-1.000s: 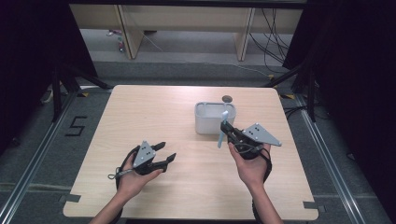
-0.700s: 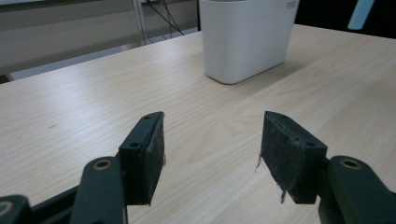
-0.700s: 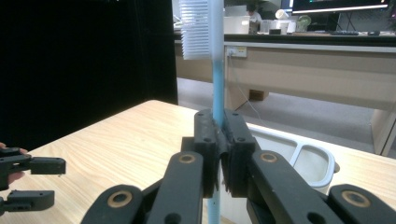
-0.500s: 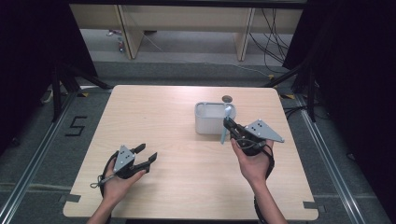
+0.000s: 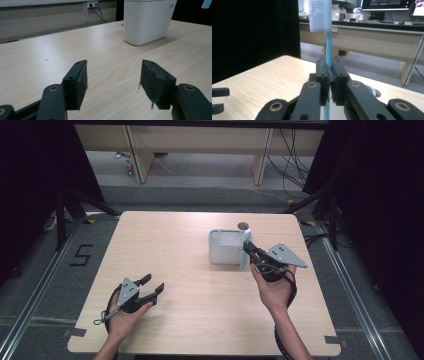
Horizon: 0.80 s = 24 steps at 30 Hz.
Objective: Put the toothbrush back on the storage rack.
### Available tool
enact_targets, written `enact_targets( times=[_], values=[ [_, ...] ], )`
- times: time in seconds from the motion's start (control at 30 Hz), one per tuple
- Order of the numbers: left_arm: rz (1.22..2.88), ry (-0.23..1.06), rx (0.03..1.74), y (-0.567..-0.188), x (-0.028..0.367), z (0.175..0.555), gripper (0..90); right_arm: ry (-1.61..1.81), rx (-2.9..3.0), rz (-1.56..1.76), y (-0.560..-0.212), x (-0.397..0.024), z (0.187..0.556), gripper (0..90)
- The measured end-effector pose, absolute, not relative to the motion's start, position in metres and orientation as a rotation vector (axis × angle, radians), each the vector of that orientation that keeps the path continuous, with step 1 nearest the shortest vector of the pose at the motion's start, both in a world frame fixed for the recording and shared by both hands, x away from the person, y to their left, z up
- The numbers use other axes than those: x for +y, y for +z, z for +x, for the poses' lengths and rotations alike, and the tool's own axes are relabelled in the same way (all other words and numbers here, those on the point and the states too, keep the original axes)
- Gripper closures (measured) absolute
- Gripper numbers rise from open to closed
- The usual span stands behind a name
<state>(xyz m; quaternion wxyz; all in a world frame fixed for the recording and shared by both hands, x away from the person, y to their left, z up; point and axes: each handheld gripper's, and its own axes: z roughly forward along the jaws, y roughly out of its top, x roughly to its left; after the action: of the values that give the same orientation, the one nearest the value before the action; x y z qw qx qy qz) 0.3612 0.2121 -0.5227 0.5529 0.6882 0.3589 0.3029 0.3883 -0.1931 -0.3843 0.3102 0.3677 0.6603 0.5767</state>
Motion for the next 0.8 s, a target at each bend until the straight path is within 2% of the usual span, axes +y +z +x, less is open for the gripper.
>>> enact_targets(
  times=[0.8],
  values=[
    [1.605, 0.738, 0.835, -0.524, 0.211, 0.361, 39.1, 1.499, 1.707, 0.982, -0.367, -0.199, 0.405, 86.0]
  ],
)
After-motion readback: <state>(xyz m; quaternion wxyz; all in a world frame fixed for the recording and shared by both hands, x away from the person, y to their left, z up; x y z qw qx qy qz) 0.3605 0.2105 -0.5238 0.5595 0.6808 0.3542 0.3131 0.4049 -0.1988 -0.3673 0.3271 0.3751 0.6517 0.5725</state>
